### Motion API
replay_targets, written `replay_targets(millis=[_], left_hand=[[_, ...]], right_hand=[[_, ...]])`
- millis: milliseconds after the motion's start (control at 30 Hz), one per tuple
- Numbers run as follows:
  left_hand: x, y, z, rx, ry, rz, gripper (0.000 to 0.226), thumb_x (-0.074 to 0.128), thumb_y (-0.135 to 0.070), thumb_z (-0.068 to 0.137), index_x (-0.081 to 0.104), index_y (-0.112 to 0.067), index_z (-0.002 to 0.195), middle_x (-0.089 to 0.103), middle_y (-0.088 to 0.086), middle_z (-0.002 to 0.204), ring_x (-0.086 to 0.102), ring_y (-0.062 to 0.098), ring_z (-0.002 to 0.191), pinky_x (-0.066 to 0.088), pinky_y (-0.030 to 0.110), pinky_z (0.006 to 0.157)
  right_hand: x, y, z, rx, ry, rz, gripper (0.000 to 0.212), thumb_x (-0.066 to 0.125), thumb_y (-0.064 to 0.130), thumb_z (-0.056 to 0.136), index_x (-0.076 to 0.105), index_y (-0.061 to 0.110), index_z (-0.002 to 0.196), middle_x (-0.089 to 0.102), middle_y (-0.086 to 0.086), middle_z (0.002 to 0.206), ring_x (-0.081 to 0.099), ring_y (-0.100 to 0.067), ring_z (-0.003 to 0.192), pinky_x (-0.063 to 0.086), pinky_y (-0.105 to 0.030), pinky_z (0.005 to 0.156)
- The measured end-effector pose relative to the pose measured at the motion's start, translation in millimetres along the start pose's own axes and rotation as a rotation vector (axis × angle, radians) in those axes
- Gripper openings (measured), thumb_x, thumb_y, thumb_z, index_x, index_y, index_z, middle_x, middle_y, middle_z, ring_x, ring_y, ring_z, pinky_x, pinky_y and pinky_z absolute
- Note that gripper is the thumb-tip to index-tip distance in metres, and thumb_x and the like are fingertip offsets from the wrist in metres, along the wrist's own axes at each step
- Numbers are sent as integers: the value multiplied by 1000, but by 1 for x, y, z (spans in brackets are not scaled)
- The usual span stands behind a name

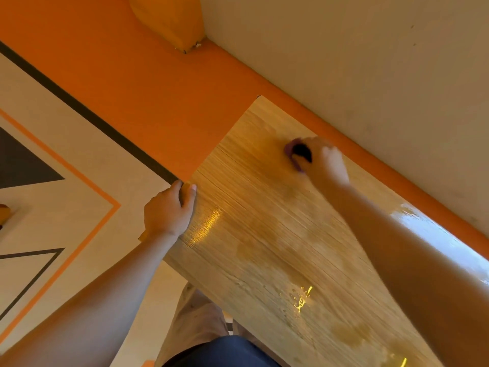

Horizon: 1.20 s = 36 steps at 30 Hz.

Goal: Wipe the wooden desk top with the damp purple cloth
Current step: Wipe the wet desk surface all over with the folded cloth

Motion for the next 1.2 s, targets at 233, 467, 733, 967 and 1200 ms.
replay_targets(millis=[233, 467, 733, 967, 1200], left_hand=[[0, 2, -1, 1, 4, -2, 36, 30, -52, 96, 43, -27, 74, 41, -11, 50, 40, 9, 43, 20, 20, 45], [-1, 2, -1, 14, 30, 4, 34, 34, -50, 99, 45, -26, 77, 42, -13, 53, 42, 8, 45, 23, 19, 45], [1, 1, 1, 6, 7, 25, 37, 36, -49, 99, 45, -23, 74, 41, -12, 52, 40, 7, 45, 21, 20, 45], [2, 4, 0, -1, 32, 25, 43, 32, -52, 100, 48, -19, 77, 48, -4, 55, 47, 16, 48, 28, 24, 47], [-3, -3, 2, -10, 93, 68, 35, 28, -47, 102, 44, -18, 88, 44, -4, 63, 39, 17, 53, 22, 28, 48]], right_hand=[[-12, -27, 15, 185, -116, -50, 27, 59, 15, 89, 59, 19, 116, 61, -5, 113, 59, -23, 100, 53, -35, 85], [55, 69, -115, -106, 160, 101, 27, 62, 25, 84, 64, 19, 111, 64, -3, 102, 62, -23, 92, 57, -40, 72], [23, 21, -57, 30, 80, 41, 22, 61, 22, 89, 63, 20, 111, 62, -4, 106, 63, -21, 90, 56, -38, 77], [17, 25, -57, 185, -22, -20, 28, 59, 18, 90, 60, 12, 118, 61, -9, 113, 59, -27, 100, 50, -34, 81], [88, 127, -183, 76, 90, 34, 34, 74, 15, 73, 63, 15, 106, 63, -5, 95, 61, -28, 91, 55, -38, 61]])
Point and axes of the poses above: each hand's wrist, its own z-axis towards the middle knuckle, its own x-axis out of the palm, y = z × x, the point moved 2 cm from there along z, towards the middle knuckle
